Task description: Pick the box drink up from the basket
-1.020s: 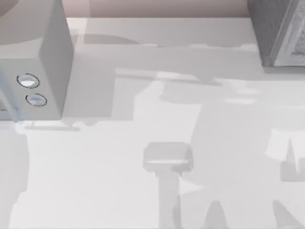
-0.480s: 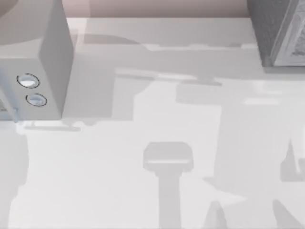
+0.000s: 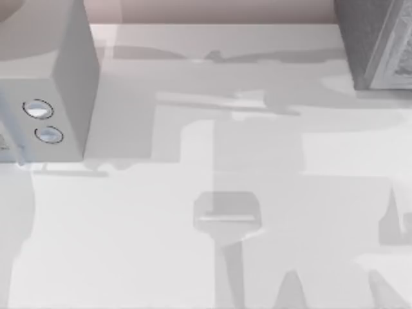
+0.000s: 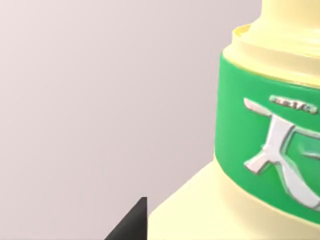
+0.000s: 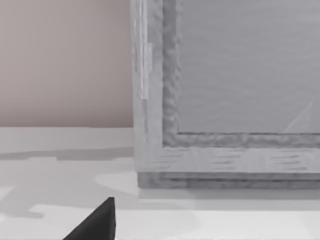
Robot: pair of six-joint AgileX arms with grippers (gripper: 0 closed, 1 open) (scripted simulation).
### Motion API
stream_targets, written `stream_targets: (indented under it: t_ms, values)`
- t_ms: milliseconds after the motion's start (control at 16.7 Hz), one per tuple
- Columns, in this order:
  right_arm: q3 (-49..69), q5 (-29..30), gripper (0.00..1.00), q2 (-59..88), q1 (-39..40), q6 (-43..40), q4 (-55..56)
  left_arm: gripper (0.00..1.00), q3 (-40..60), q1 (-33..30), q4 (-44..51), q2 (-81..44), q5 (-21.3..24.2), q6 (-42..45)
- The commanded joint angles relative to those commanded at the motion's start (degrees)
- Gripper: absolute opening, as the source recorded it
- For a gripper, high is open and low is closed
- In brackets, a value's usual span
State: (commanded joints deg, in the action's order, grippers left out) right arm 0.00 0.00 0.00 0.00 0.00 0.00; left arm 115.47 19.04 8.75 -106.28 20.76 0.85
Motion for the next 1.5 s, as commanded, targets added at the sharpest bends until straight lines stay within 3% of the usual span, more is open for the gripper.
stream_targets:
  t_ms: [300, 600, 1500]
  values:
    - [0.0, 0.0, 1.0, 0.0, 0.0, 0.0, 0.0, 0.0, -1.8, -0.57, 0.12, 1.14, -0.37, -0.12]
    - [0.0, 0.0, 1.0, 0.0, 0.0, 0.0, 0.0, 0.0, -16.04, -2.94, -0.48, 13.44, -2.83, -0.45]
    - [0.0, 0.0, 1.0, 0.0, 0.0, 0.0, 0.0, 0.0, -99.17, -15.99, -7.36, 90.32, -17.15, -0.63]
